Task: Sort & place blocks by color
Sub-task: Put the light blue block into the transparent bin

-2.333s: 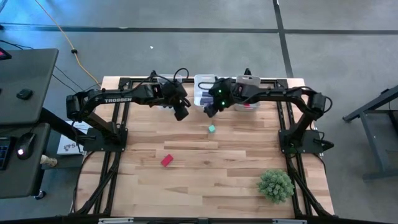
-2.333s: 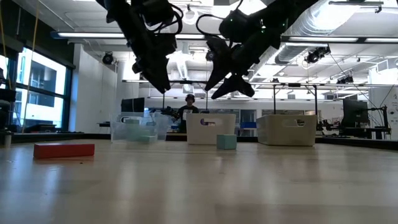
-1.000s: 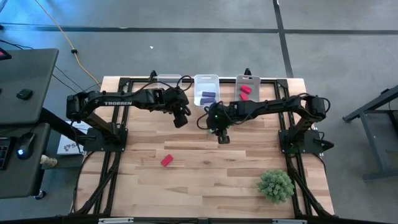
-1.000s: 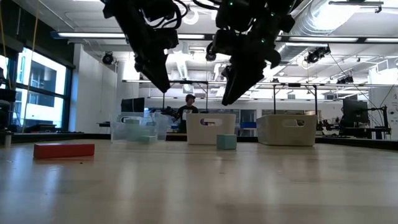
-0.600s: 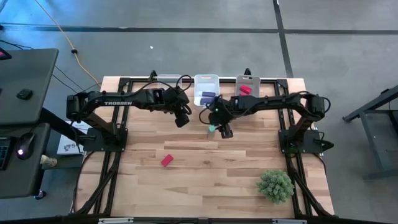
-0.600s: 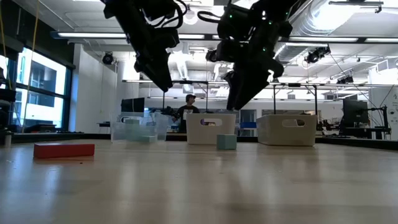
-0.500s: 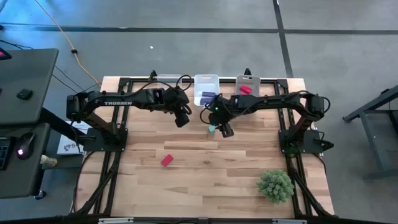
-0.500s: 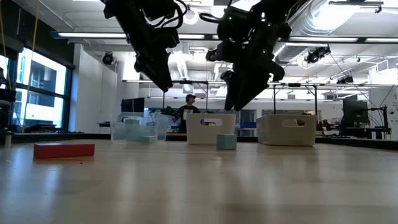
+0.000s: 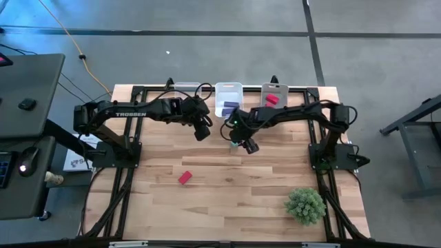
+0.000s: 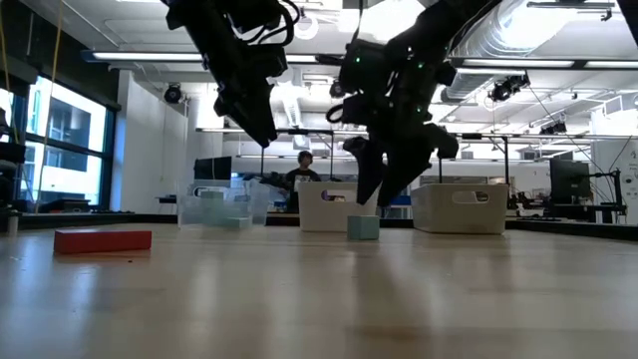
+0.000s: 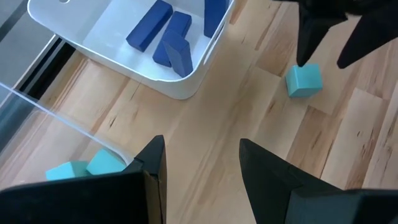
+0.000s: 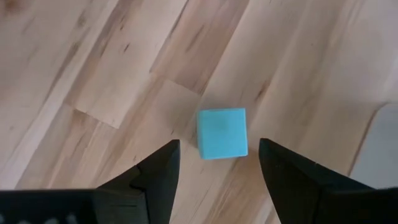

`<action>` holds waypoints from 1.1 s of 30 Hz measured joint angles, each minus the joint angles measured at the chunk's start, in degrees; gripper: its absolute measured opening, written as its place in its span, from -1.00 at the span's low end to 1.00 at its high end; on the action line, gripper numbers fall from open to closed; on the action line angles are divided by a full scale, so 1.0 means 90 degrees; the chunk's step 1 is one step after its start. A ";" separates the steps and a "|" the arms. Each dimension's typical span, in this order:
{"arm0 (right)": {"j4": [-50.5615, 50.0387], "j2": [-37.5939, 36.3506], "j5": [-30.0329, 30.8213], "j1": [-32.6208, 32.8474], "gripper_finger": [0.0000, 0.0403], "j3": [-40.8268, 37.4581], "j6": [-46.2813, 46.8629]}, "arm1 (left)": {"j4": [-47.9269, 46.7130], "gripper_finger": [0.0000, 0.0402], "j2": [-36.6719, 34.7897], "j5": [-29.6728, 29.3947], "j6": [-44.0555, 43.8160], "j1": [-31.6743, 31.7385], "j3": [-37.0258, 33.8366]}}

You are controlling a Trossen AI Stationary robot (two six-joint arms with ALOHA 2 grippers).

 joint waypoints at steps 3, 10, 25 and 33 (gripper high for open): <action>0.0057 0.0120 0.0002 0.0000 0.04 0.0000 0.0000 | 0.0000 -0.38 0.0000 0.0000 -0.0001 0.0000 0.0000; 0.0223 0.0379 0.0065 -0.0002 0.04 0.0000 0.0000 | -0.0005 -0.38 0.0000 0.0000 -0.0001 0.0000 0.0000; 0.0373 0.0602 0.0075 -0.0002 0.02 0.0000 0.0002 | -0.0010 -0.38 0.0000 0.0000 0.0021 0.0000 0.0000; 0.0334 0.0621 0.0070 0.0000 -0.41 0.0000 0.0162 | -0.0012 -0.38 -0.0002 0.0000 0.0023 0.0000 0.0000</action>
